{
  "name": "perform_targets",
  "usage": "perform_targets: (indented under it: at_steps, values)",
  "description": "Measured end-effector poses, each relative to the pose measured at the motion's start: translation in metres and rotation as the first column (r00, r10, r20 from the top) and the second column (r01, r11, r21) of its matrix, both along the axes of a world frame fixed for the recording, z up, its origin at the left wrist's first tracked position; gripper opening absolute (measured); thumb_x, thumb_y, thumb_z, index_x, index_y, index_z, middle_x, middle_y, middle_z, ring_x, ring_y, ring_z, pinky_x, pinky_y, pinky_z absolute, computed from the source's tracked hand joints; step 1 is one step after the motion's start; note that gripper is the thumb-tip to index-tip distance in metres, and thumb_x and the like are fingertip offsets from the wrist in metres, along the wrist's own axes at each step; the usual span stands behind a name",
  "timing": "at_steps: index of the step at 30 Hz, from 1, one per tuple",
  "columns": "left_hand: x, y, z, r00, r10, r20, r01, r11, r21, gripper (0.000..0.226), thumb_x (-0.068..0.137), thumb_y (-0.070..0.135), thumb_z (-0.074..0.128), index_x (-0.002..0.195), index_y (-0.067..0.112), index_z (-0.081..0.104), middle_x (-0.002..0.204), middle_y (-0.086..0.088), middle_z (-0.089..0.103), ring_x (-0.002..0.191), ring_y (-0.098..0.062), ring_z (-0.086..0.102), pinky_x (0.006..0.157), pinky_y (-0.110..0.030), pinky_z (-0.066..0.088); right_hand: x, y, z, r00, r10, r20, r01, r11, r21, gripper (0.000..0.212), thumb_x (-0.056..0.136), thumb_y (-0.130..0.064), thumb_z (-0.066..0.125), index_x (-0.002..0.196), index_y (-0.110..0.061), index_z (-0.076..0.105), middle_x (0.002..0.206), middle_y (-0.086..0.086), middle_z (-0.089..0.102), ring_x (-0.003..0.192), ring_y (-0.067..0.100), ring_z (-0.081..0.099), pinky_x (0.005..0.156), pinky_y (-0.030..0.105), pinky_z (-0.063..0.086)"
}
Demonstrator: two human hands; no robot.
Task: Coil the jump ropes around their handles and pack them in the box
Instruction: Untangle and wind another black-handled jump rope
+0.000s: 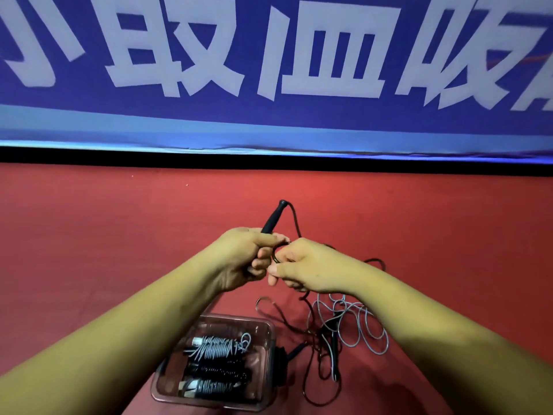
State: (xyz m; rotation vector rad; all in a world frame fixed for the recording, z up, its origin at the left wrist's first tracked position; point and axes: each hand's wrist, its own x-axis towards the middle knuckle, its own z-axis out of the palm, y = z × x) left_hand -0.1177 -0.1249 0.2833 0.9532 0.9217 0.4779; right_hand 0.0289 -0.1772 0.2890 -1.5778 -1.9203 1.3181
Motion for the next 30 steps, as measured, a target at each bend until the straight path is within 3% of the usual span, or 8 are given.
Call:
perform_targets:
  at_steps: [5,10,14,16,19,22,26,30]
  values:
    - [-0.006,0.002,0.000,0.997,-0.037,-0.060,0.046,0.988,0.146,0.017,0.096,0.012,0.058,0.081,0.008,0.051,0.044,0.001,0.032,0.033,-0.010,0.022,0.041,-0.017,0.014,0.010,-0.002,0.004,1.000,-0.017,-0.012,0.018,0.999,0.037,0.027,0.099,-0.020,0.052,0.087,-0.003,0.069,0.051,-0.006,0.047,0.048,0.013,0.042,0.053,0.026,0.038]
    - [-0.004,0.025,0.014,0.933,0.281,0.225,-0.317,0.937,0.144,0.023,0.099,0.006,0.045,0.077,0.012,0.048,0.043,0.010,0.025,0.033,-0.003,0.019,0.038,-0.015,0.013,0.032,0.006,-0.009,0.991,-0.124,-0.051,0.118,0.987,-0.110,0.026,0.100,-0.011,0.046,0.083,-0.002,0.063,0.061,0.007,0.059,0.053,0.017,0.057,0.052,0.023,0.047]
    - [-0.039,0.059,0.030,0.782,0.486,0.391,-0.530,0.848,0.008,0.028,0.102,0.009,0.040,0.075,0.015,0.045,0.041,0.011,0.025,0.032,-0.001,0.021,0.035,-0.014,0.015,0.060,0.007,-0.041,0.960,-0.013,0.281,0.093,0.957,-0.273,0.027,0.097,-0.009,0.044,0.074,-0.009,0.060,0.064,0.007,0.065,0.070,0.025,0.061,0.062,0.030,0.042]
    - [-0.053,0.067,0.031,0.763,0.526,0.376,-0.566,0.825,-0.007,0.028,0.104,0.014,0.039,0.076,0.015,0.046,0.041,0.011,0.026,0.032,-0.002,0.023,0.037,-0.014,0.015,0.069,0.003,-0.051,0.959,-0.036,0.282,0.127,0.942,-0.311,0.032,0.103,-0.011,0.039,0.075,-0.006,0.054,0.055,0.007,0.060,0.060,0.027,0.063,0.056,0.030,0.048]
    - [-0.054,0.065,0.017,0.847,0.473,0.243,-0.490,0.871,0.011,0.033,0.105,0.027,0.042,0.072,0.019,0.040,0.042,0.010,0.027,0.032,-0.003,0.021,0.035,-0.015,0.017,0.062,0.009,-0.036,0.972,-0.154,0.178,0.169,0.983,-0.073,0.031,0.104,-0.014,0.040,0.080,-0.006,0.058,0.051,0.003,0.051,0.042,0.008,0.052,0.050,0.024,0.042]
    - [-0.037,0.044,0.002,0.953,0.290,0.082,-0.291,0.957,-0.006,0.037,0.100,0.037,0.049,0.069,0.019,0.037,0.041,0.010,0.024,0.030,-0.003,0.019,0.032,-0.014,0.017,0.038,0.014,-0.009,0.965,-0.244,0.100,0.223,0.958,0.183,0.031,0.102,-0.020,0.044,0.083,-0.007,0.064,0.052,-0.001,0.048,0.041,0.009,0.043,0.049,0.024,0.039]
    - [-0.003,0.016,0.003,0.991,0.041,0.125,-0.032,0.997,-0.069,0.040,0.098,0.033,0.049,0.062,0.016,0.053,0.043,0.011,0.020,0.032,-0.002,0.016,0.036,-0.016,0.010,0.013,0.004,0.005,0.983,-0.155,0.098,0.136,0.975,0.175,0.033,0.102,-0.023,0.046,0.084,-0.003,0.065,0.052,0.003,0.054,0.034,0.006,0.044,0.044,0.021,0.041]
    - [0.003,0.024,0.010,0.967,0.166,0.194,-0.160,0.986,-0.045,0.026,0.101,0.016,0.046,0.075,0.014,0.046,0.042,0.011,0.022,0.031,-0.001,0.018,0.033,-0.015,0.014,0.013,0.005,0.004,0.985,-0.126,0.120,0.103,0.978,0.180,0.026,0.097,-0.020,0.056,0.076,-0.007,0.064,0.052,-0.001,0.057,0.039,0.006,0.049,0.045,0.021,0.042]
